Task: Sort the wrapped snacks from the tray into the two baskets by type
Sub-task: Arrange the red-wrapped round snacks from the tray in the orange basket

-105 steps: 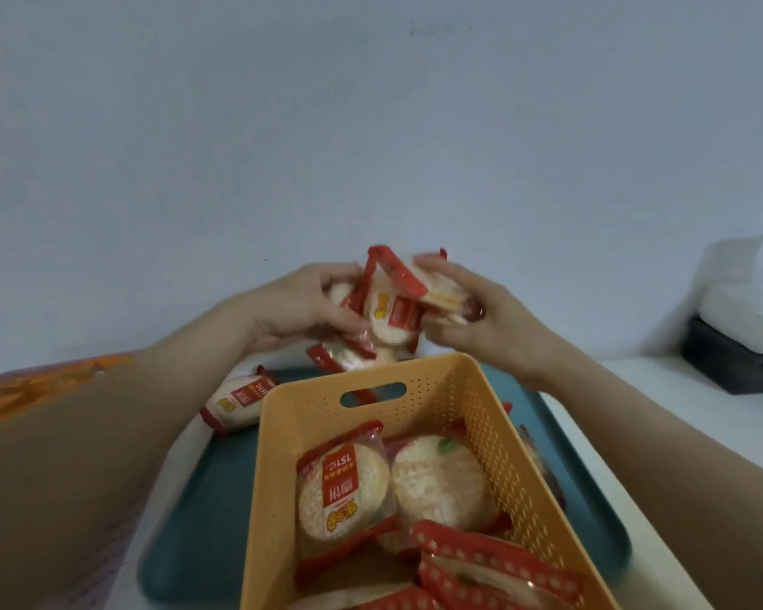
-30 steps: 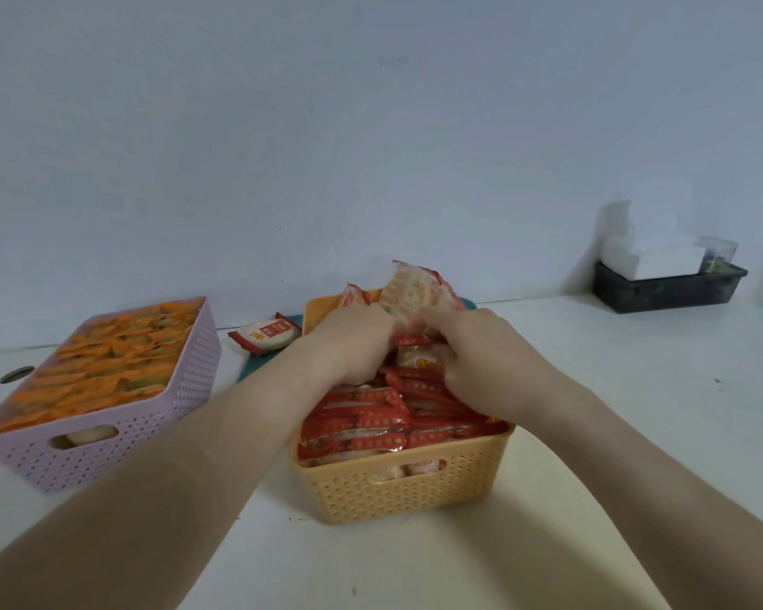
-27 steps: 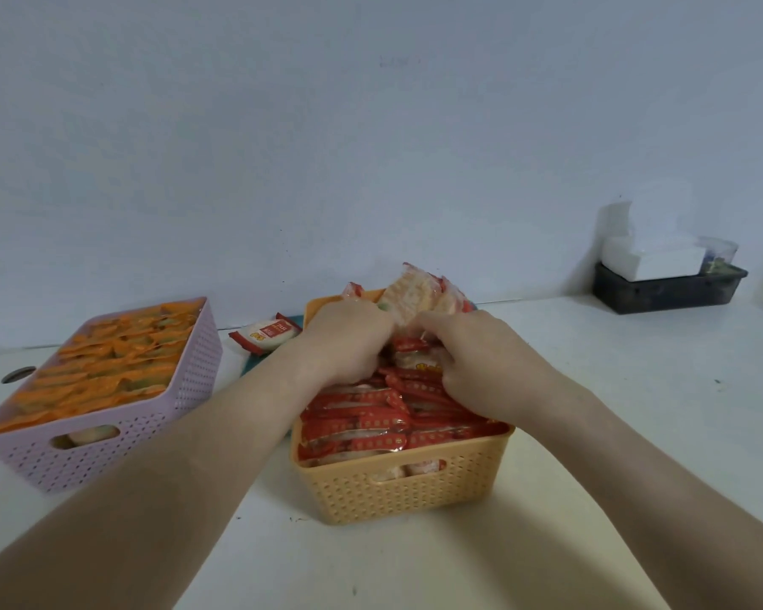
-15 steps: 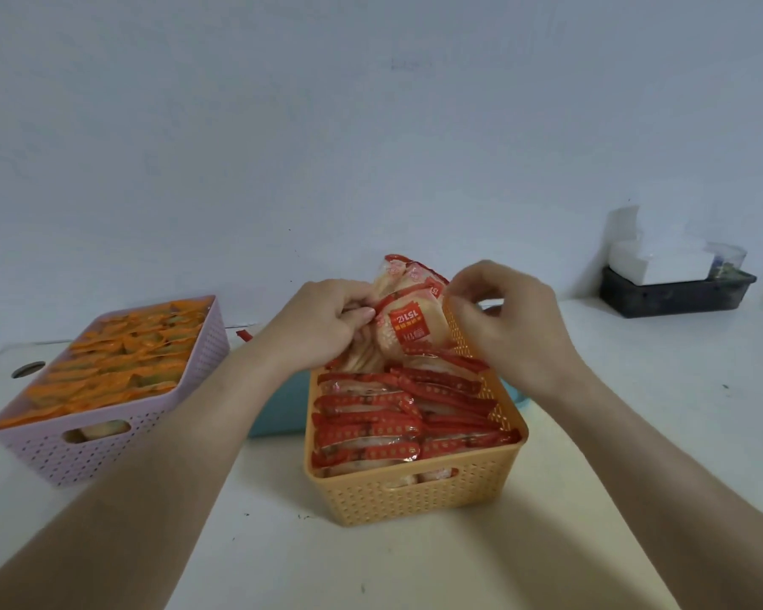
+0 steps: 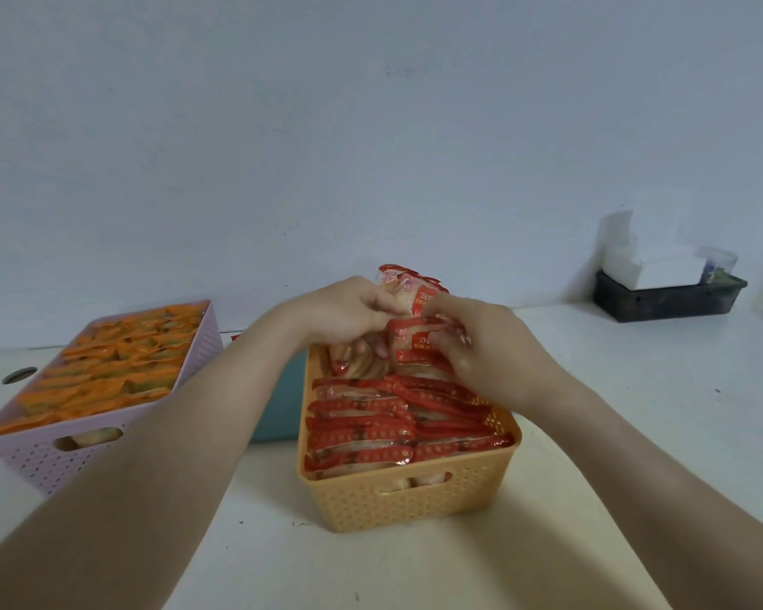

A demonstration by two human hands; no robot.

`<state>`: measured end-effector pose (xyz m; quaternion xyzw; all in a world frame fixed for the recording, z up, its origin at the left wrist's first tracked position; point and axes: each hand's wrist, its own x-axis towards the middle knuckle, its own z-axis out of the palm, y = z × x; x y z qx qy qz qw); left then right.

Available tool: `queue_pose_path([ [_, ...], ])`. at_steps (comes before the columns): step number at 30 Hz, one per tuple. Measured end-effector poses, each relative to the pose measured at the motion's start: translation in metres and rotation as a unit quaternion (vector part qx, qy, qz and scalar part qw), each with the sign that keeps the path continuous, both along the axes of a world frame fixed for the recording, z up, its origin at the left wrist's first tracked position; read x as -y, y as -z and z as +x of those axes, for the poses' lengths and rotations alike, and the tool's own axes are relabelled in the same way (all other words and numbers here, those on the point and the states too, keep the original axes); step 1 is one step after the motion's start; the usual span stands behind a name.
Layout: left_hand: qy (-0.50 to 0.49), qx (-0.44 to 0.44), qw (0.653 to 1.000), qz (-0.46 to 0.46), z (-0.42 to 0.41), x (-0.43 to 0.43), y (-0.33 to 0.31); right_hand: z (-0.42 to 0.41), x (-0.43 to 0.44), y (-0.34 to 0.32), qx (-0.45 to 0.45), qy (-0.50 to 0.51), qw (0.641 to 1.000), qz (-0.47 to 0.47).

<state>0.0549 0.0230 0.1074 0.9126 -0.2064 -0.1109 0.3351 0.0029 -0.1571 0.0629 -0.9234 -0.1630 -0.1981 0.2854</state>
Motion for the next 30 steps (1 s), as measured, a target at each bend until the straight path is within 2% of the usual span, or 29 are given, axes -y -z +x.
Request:
queue_pose_path([
  [2,-0.014,0.031,0.999,-0.005,0.005,0.009,-0.007,-0.004,0.001,0.004,0.004,0.004,1.000,-0.016],
  [5,-0.028,0.171,0.985,0.018,0.011,0.018,-0.011,-0.009,-0.003,0.010,0.008,0.001,0.998,-0.060],
  [8,0.026,0.244,0.967,0.076,0.011,0.035,-0.015,-0.009,-0.004,0.014,0.012,0.008,0.994,-0.105],
  [13,0.134,0.136,0.941,0.278,0.019,0.047,-0.014,-0.011,-0.006,0.013,0.022,-0.006,0.992,-0.123],
  [16,0.164,0.083,0.891,0.415,0.026,0.051,-0.011,-0.013,-0.006,0.013,0.027,0.007,0.989,-0.145],
  [19,0.161,0.085,0.844,0.505,0.028,0.059,-0.004,-0.012,-0.005,0.013,0.024,0.012,0.987,-0.158],
  [22,0.149,0.119,0.811,0.553,0.026,0.064,0.002,-0.011,-0.008,0.014,0.021,0.008,0.983,-0.181],
  [26,0.123,0.106,0.764,0.625,0.026,0.067,0.014,-0.008,-0.012,0.015,0.019,-0.001,0.976,-0.218],
  [28,0.127,0.102,0.763,0.626,0.025,0.066,0.017,-0.009,-0.013,0.014,0.022,-0.003,0.973,-0.230],
  [30,0.139,0.114,0.783,0.595,0.023,0.062,0.016,-0.010,-0.014,0.014,0.022,-0.001,0.973,-0.231],
])
